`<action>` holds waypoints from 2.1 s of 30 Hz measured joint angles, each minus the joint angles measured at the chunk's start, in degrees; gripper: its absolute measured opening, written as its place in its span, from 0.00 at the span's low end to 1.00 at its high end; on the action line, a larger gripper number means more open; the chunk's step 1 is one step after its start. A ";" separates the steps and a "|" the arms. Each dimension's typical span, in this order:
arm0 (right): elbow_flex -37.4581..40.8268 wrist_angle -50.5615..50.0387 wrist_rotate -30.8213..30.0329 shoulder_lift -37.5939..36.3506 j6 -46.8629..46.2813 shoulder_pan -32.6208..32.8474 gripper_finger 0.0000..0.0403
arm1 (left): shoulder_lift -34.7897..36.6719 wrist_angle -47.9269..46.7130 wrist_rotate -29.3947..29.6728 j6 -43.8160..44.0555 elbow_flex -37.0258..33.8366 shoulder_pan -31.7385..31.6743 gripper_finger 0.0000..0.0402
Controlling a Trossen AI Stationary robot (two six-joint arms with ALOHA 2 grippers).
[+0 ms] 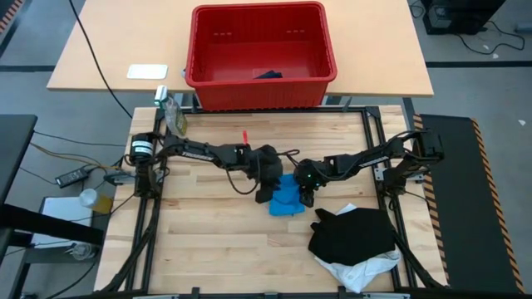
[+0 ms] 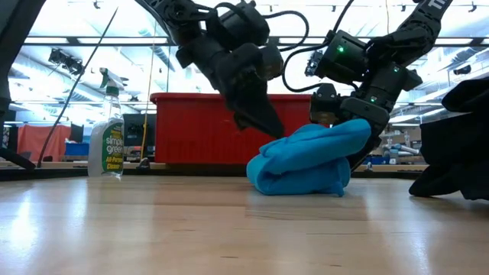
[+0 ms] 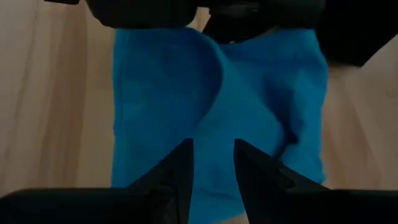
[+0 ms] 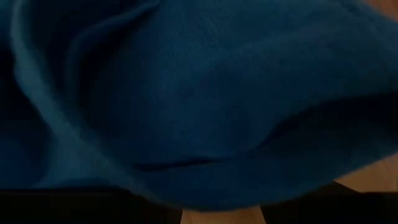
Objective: Fold laundry
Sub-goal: Fold the blue shorts
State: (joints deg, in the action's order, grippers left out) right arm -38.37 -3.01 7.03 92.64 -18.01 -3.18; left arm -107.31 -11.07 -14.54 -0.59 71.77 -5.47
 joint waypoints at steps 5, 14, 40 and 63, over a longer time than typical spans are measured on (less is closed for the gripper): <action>0.00 0.32 -0.30 0.00 -0.01 0.00 0.43 | -3.04 -0.13 0.46 0.49 0.00 -0.66 0.28; 0.00 0.50 -0.57 0.00 -0.25 0.00 0.43 | -3.87 1.55 1.03 -0.08 -0.02 -0.49 0.28; -0.02 0.44 0.07 0.00 -1.54 0.00 0.43 | -2.45 17.07 -18.25 31.81 0.02 1.48 0.02; -0.02 0.42 0.02 0.00 -1.34 -0.04 0.43 | -2.45 21.45 1.41 32.36 0.02 7.93 0.33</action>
State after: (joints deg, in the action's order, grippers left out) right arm -38.39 -2.59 7.05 92.64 -19.35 -3.22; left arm -109.75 10.38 -13.13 31.78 71.79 2.46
